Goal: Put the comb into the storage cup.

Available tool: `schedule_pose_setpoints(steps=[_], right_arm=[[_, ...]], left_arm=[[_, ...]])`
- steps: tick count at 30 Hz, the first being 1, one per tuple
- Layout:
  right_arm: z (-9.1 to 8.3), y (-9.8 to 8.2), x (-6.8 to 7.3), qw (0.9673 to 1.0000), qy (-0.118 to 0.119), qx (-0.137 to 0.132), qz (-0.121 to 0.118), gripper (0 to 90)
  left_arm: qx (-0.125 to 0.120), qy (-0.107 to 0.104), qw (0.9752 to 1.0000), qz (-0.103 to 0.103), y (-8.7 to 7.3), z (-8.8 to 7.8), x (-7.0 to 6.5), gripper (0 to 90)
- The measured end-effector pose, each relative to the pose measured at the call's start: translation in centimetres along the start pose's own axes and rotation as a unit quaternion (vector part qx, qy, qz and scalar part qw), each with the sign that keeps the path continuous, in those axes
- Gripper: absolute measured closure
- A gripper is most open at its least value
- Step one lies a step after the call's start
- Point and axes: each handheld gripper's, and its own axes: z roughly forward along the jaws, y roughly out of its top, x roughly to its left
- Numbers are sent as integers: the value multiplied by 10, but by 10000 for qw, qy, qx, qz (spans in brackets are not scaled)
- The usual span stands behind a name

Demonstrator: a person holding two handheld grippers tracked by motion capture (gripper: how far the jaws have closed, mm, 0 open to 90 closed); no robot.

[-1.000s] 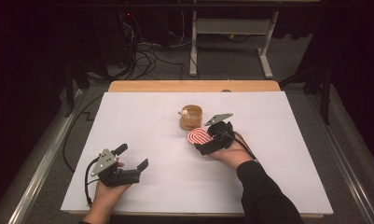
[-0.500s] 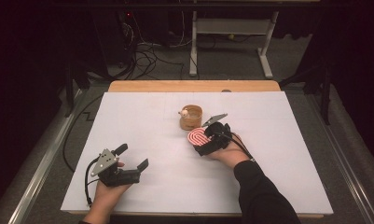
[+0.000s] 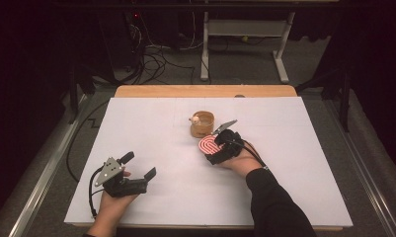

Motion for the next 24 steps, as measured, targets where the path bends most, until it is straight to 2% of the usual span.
schedule_pose_setpoints(steps=[7, 11, 24], right_arm=[[0, 0, 3, 9999, -59, 9, -98, 163], [0, 0, 3, 10000, -73, 8, -58, 192], [0, 0, 2, 10000, -18, 27, -74, 196]], left_arm=[[-14, 7, 10000, -17, 0, 0, 0, 0], [-26, 16, 10000, -30, 0, 0, 0, 0], [-58, 35, 9999, -95, 0, -2, 2, 0]])
